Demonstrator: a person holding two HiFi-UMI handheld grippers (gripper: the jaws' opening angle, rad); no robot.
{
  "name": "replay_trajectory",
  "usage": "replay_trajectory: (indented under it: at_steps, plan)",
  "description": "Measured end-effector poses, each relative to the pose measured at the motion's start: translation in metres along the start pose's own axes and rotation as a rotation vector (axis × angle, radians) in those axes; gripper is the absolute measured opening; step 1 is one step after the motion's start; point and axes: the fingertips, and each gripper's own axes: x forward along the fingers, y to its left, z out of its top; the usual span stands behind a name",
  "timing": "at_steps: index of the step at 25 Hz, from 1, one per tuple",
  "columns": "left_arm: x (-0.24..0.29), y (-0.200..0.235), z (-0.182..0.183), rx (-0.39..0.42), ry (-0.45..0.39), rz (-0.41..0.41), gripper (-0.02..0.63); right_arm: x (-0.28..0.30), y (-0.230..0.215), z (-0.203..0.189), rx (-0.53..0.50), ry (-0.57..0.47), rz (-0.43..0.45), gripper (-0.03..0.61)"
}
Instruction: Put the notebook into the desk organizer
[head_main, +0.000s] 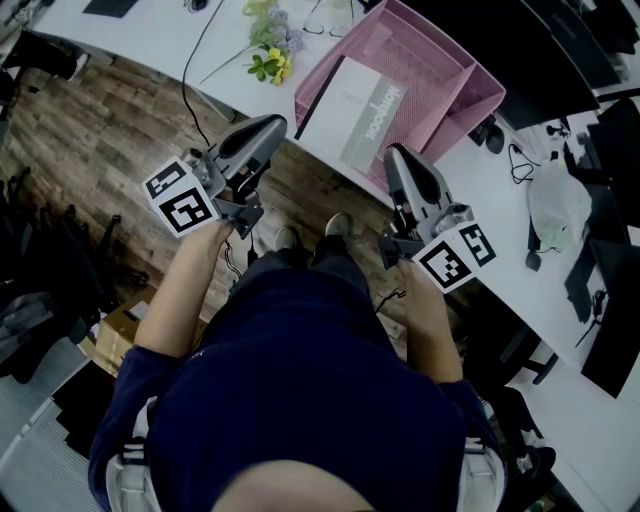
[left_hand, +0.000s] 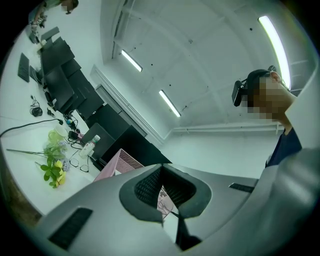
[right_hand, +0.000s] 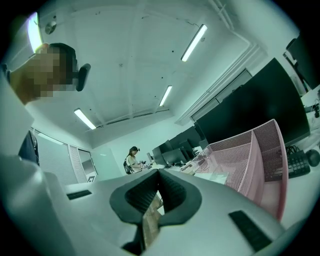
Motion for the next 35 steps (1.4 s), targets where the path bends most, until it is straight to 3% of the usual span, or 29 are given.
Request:
replay_trajectory:
  at_steps: [35]
  plan:
    - [0.015,-0.003,-0.007,0.042,0.03,0.009,0.031,0.004,-0.006,-0.002,-0.027,0.025,0.025,0.005]
